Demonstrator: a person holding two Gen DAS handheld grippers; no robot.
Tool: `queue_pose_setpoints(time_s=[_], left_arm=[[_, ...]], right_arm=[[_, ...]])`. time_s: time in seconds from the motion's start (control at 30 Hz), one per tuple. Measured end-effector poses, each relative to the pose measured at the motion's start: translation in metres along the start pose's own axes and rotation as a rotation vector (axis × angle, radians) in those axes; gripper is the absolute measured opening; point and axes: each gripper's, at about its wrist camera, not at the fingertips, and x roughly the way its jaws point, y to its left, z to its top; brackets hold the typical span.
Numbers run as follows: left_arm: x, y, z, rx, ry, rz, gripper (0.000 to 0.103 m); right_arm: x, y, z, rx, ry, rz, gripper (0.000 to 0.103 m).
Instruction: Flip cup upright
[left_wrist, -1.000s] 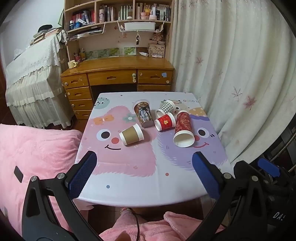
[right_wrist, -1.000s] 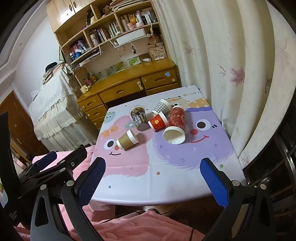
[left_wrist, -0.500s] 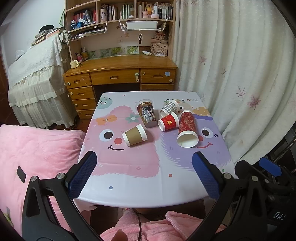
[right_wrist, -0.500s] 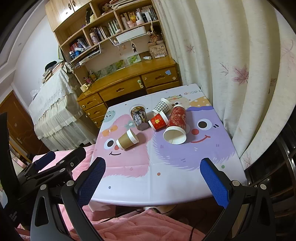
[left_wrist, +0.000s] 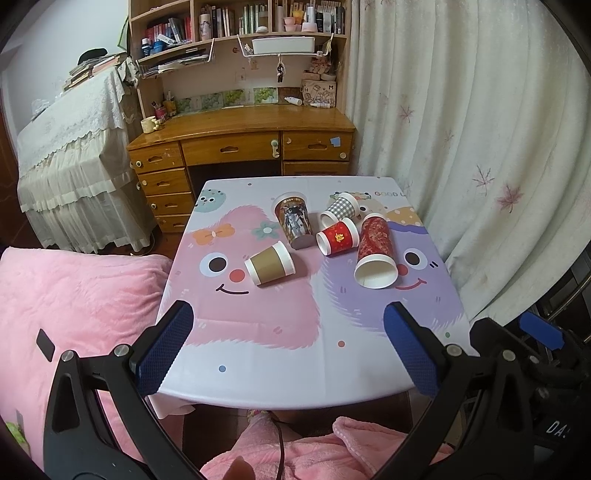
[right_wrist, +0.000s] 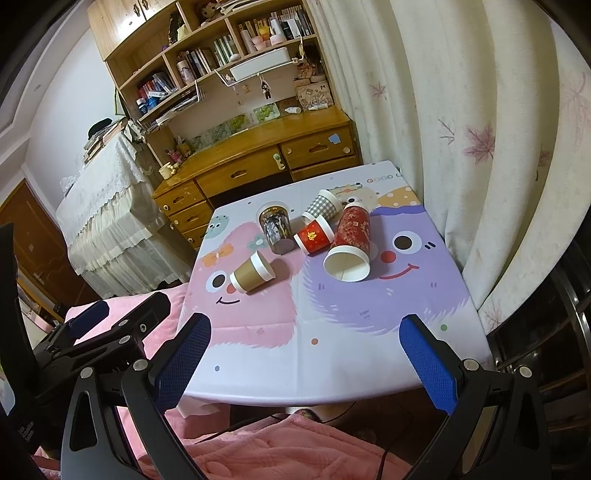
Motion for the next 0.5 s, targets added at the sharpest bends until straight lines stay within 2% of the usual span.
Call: queue_pose_setpoints(time_s=[0.3, 0.5], left_arm=[[0.0, -0.002, 0.0, 0.001, 0.005, 0.0, 0.102], [0.001, 0.001, -0.011, -0.005, 0.016, -0.01, 0.102]], right_arm=[[0.002, 0.0, 0.001, 0.001, 0.008, 0.001, 0.103], [0.002, 0.002, -0.001, -0.006, 0.015, 0.003, 0.103]])
